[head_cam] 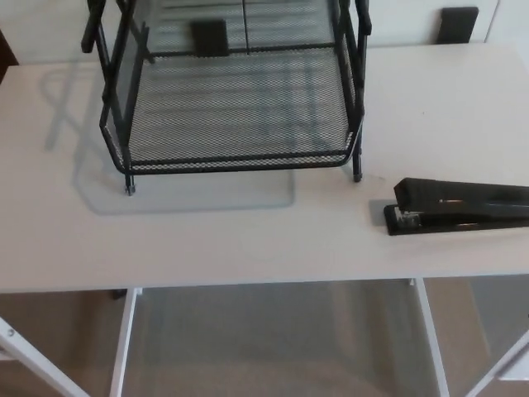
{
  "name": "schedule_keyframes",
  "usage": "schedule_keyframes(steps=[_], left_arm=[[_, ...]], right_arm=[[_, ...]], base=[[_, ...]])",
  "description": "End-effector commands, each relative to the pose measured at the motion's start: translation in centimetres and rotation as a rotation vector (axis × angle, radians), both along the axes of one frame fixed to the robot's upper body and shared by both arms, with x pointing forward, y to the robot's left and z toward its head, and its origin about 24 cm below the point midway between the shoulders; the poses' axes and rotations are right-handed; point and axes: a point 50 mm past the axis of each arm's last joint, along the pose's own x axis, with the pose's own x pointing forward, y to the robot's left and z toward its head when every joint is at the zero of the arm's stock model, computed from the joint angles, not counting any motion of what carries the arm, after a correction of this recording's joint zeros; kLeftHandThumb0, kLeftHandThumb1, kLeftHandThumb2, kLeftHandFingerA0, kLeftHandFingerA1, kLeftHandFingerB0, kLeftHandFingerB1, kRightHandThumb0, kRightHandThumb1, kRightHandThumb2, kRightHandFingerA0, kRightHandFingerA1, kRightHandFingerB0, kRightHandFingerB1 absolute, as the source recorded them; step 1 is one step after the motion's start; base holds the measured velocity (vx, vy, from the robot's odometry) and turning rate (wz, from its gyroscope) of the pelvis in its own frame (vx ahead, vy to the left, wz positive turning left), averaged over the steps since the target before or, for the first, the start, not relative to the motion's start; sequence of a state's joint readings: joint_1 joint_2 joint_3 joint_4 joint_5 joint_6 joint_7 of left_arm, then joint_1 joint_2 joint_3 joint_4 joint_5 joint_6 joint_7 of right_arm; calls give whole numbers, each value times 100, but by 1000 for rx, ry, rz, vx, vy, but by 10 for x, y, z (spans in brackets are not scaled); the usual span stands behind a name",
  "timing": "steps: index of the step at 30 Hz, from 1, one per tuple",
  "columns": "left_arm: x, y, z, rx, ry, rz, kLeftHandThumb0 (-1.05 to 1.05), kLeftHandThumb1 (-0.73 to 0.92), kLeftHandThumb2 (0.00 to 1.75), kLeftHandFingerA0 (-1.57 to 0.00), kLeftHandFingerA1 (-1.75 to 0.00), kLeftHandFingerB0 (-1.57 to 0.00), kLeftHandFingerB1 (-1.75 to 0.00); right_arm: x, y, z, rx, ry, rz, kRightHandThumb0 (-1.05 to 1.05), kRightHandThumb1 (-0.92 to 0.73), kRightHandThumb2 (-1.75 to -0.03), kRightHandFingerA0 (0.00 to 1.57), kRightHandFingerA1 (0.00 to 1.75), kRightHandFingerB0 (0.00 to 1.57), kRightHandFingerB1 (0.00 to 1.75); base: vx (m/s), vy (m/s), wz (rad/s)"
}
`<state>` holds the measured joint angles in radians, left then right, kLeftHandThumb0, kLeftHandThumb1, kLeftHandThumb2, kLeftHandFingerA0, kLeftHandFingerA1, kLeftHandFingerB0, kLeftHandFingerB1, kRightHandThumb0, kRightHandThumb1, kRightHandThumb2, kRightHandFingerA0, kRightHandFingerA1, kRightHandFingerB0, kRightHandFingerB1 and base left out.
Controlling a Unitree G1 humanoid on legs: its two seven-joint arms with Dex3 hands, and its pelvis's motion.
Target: The robot walks towards a desk on which a file tray is kept in the middle and a stapler is kept to its right. The robot lifts the stapler using its right hand and places it on the file tray.
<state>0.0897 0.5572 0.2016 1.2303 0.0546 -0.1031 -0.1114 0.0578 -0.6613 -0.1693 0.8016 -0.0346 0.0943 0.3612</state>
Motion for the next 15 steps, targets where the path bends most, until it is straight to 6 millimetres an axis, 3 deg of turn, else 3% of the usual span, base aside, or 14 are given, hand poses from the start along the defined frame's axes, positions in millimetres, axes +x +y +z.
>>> schedule_keyframes(steps=[1,2,3,4,6,7,8,9,10,11,12,14,15], left_arm=[[1,5,5,26,3,-13,-83,81,122,-3,-45,-3,-38],[1,4,4,28,9,-9,-81,79,122,-3,-45,-2,-39],[1,4,4,23,4,-3,-84,92,82,-1,-42,-5,-35],[0,5,4,32,7,24,-83,78,121,-4,-48,-4,-39],[0,6,4,32,8,21,-82,78,122,-3,-49,-5,-40],[1,6,5,35,9,13,-80,78,123,0,-49,-4,-41],[1,6,5,29,-7,25,-82,77,121,-3,-49,-4,-40],[1,6,5,19,-25,35,-82,78,121,-3,-47,-3,-40],[0,6,5,10,-32,43,-82,77,121,-3,-46,-2,-40],[0,6,5,7,-33,46,-82,77,121,-3,-46,-2,-40],[0,6,6,17,-19,22,-85,80,123,-3,-47,-2,-37],[0,6,6,18,-16,13,-83,79,122,-3,-46,-2,-37],[-2,5,4,10,-13,29,-84,78,122,-3,-47,-3,-37]], right_arm=[[5,-4,3,-3,12,-1,-56,-36,-69,4,40,9,40],[3,-4,4,-14,15,5,-51,-47,-55,5,42,12,33],[4,-4,6,-16,21,25,-49,-47,-56,4,41,10,32],[4,-3,5,5,-52,-4,-47,-36,-62,3,44,10,42],[2,-2,3,10,-54,-11,-44,-44,-54,3,39,14,34],[2,-2,3,3,-33,-8,-32,-33,-89,4,53,0,51],[2,-1,4,5,-21,-9,-32,-36,-90,5,54,0,51],[1,-2,5,12,-25,-11,-46,-30,-76,0,51,3,46],[2,-2,6,13,-33,-25,-51,-40,-67,18,52,6,41],[2,-3,6,13,-35,-31,-51,-40,-67,18,52,6,41],[2,-3,7,30,-40,-40,-31,-39,-91,5,52,0,52],[2,-4,9,30,-39,-31,-32,-37,-90,4,52,0,51],[0,-6,6,63,-74,-79,-39,-27,-74,6,53,0,46]], base=[[16,88,-5],[23,119,-9],[54,137,-8],[28,130,2],[17,150,-2],[1,140,-13],[8,131,21],[27,101,15],[19,-27,-20],[52,121,23],[48,116,9],[50,115,7],[47,112,4]])
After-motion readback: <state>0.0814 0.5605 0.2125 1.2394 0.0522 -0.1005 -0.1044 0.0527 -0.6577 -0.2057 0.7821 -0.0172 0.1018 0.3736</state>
